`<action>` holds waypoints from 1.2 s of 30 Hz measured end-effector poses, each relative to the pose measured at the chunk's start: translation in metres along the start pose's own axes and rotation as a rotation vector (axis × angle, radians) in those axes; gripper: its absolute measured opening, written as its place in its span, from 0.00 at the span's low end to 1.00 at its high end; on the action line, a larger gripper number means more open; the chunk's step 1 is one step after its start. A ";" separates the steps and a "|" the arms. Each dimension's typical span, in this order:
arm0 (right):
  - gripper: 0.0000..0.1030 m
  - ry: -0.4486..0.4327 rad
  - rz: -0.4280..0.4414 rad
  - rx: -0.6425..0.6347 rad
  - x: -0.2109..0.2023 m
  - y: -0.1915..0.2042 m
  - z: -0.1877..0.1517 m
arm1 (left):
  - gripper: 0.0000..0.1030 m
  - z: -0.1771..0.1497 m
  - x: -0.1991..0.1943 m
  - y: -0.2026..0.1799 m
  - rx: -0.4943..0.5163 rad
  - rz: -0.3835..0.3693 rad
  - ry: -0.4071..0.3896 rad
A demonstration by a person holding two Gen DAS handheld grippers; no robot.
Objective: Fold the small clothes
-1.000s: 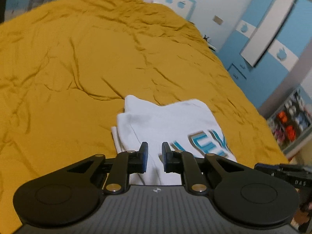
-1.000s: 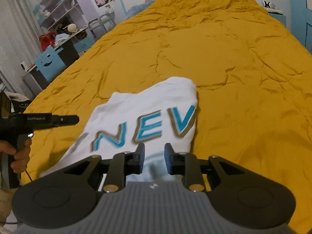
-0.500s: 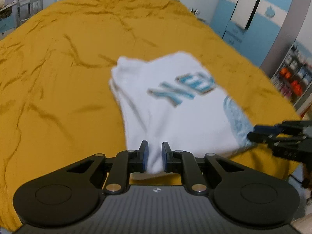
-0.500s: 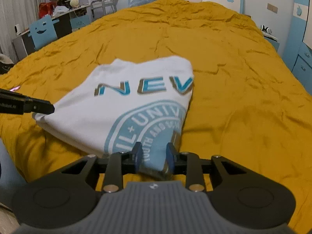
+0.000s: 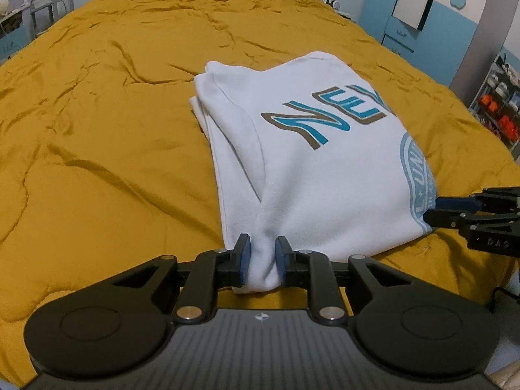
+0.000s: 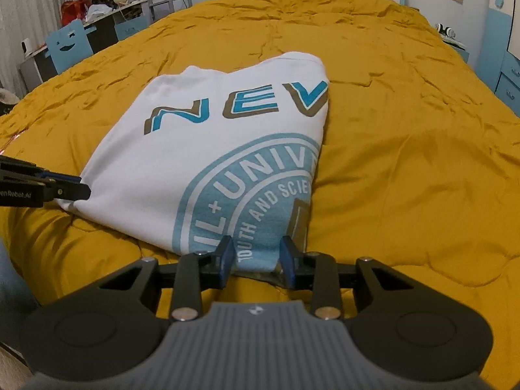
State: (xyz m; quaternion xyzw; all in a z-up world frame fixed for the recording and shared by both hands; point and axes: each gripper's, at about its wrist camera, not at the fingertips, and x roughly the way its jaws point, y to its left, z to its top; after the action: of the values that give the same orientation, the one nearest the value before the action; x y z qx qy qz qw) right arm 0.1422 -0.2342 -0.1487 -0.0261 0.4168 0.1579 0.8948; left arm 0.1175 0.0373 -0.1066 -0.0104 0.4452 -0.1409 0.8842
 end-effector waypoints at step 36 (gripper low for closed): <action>0.80 -0.506 -0.185 0.042 -0.156 0.063 0.026 | 0.99 0.004 -0.126 -0.084 0.041 0.318 -0.666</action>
State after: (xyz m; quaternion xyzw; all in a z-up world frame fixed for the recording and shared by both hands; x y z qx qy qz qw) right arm 0.0478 -0.2104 -0.0090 -0.0055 0.1789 0.0682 0.9815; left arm 0.0293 -0.0113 0.0062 0.0313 0.1261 0.0004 0.9915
